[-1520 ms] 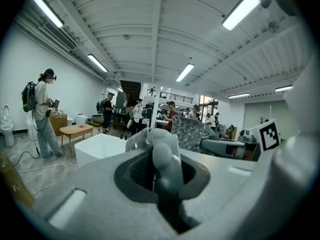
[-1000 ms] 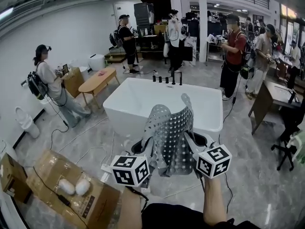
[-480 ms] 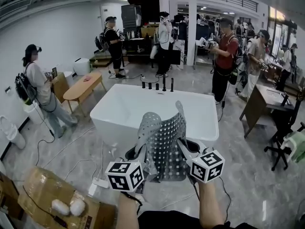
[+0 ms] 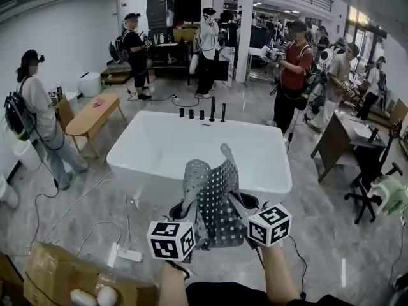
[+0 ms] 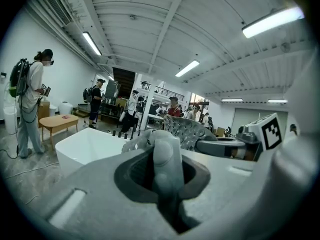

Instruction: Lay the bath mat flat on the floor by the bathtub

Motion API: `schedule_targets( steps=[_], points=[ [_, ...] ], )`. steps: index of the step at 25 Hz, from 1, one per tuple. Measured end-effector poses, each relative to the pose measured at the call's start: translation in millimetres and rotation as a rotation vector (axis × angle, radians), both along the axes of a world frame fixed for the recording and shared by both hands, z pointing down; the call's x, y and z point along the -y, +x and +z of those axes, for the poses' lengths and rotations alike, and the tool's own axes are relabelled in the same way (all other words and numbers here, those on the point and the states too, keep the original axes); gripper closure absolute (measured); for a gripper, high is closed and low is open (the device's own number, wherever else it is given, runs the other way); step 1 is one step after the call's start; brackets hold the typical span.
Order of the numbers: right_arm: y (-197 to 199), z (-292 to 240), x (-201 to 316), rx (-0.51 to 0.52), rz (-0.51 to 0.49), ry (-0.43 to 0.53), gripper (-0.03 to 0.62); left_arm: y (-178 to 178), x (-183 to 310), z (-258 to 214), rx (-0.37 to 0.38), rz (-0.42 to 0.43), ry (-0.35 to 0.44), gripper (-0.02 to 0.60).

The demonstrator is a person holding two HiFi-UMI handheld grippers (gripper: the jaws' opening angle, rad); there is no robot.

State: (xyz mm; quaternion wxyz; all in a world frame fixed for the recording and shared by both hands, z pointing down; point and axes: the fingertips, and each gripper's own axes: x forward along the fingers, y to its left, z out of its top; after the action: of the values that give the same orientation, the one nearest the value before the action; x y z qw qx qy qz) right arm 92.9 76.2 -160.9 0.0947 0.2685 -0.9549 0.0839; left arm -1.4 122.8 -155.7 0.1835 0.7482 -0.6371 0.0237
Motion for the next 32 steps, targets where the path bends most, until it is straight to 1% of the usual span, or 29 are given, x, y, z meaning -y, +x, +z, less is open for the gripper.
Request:
schedule_targets(
  steps=[4, 9, 16, 21, 23, 25, 29, 32],
  points=[
    [-35, 1, 22, -0.007, 0.008, -0.002, 0.572, -32, 21, -2, -0.006, 0.019, 0.01, 0.55],
    [-65, 7, 44, 0.002, 0.033, -0.013, 0.572, -68, 42, 3, -0.007, 0.027, -0.001, 0.551],
    [-97, 42, 70, -0.012, 0.065, -0.085, 0.572, -105, 76, 25, -0.026, 0.041, -0.048, 0.551],
    [-93, 65, 73, -0.042, 0.135, -0.135, 0.572, -111, 87, 50, -0.06, 0.082, -0.109, 0.551],
    [-90, 69, 78, -0.063, 0.147, -0.14, 0.572, -112, 94, 53, -0.077, 0.092, -0.118, 0.551],
    [-81, 75, 85, -0.074, 0.164, -0.152, 0.572, -105, 102, 59, -0.089, 0.106, -0.124, 0.551],
    [-67, 85, 101, -0.065, 0.188, -0.17, 0.572, -91, 113, 72, -0.093, 0.13, -0.144, 0.551],
    [-71, 85, 112, -0.039, 0.173, -0.173, 0.572, -91, 117, 72, -0.086, 0.119, -0.158, 0.551]
  ],
)
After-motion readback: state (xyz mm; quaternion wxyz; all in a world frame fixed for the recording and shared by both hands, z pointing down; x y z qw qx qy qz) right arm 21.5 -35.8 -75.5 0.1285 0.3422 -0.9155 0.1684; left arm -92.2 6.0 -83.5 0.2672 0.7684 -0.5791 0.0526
